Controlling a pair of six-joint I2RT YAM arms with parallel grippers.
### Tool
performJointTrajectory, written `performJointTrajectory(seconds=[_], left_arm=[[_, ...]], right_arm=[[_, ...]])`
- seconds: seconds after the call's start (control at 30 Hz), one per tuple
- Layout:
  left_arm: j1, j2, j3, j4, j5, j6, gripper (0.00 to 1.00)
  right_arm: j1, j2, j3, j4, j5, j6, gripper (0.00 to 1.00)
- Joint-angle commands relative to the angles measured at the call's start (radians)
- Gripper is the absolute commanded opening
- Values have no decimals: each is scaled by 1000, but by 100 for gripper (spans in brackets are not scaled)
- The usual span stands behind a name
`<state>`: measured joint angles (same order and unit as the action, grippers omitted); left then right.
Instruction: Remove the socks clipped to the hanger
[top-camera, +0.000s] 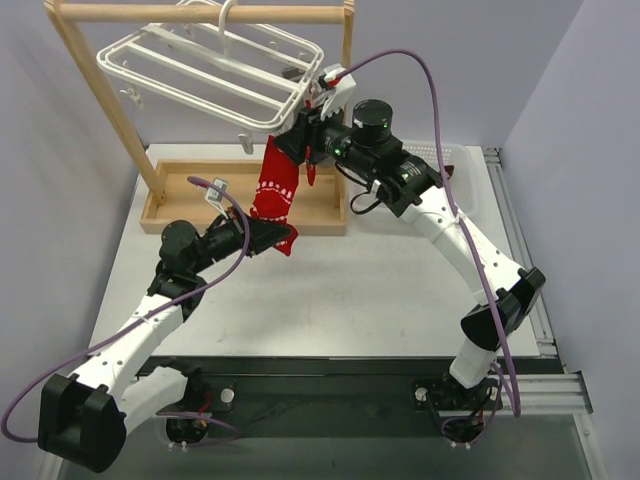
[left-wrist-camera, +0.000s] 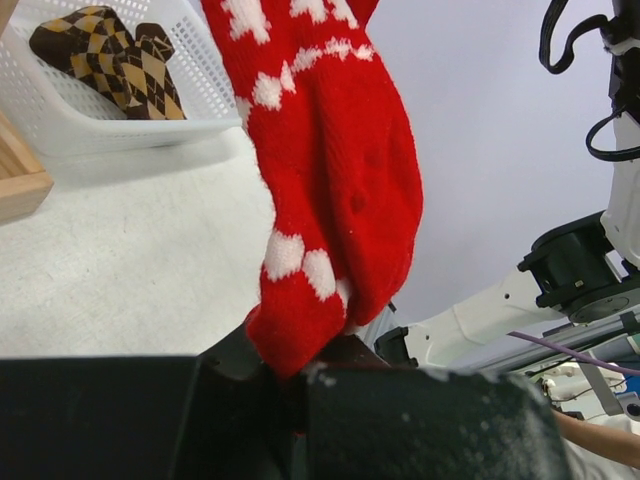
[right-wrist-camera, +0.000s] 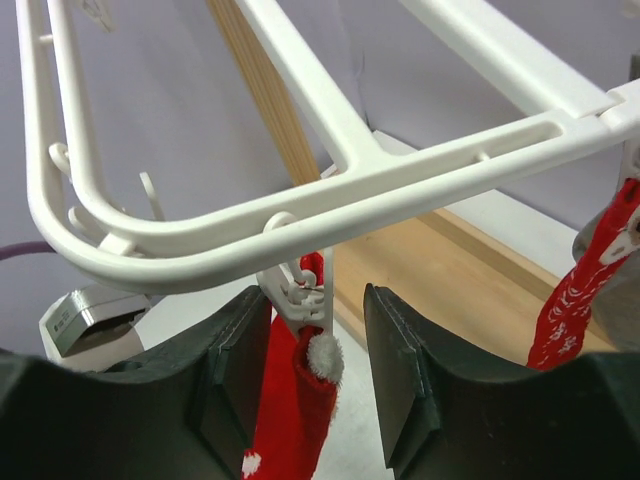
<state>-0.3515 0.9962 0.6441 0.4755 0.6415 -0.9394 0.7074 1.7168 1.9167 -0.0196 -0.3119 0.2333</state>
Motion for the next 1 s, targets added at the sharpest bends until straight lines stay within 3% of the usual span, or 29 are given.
performJointTrajectory(seconds=[0.0,0.27,0.4,0.63,0.97], left_arm=[[3,-4,37,61,17,-15,0],[2,-16,46,55,20,-22,0],[2,-24,43,41,18,-16,0],[2,-28,35,37,30,-18,0],[3,-132,-20,-166,43,4,0]], right_arm=[[23,-14,-14,136,94,18,42],[49,6,-27,214,177,44,40],[50,4,-27,225,200,46,31],[52,12,-13,195,215,54,0],[47,26,8,164,215,55,0]])
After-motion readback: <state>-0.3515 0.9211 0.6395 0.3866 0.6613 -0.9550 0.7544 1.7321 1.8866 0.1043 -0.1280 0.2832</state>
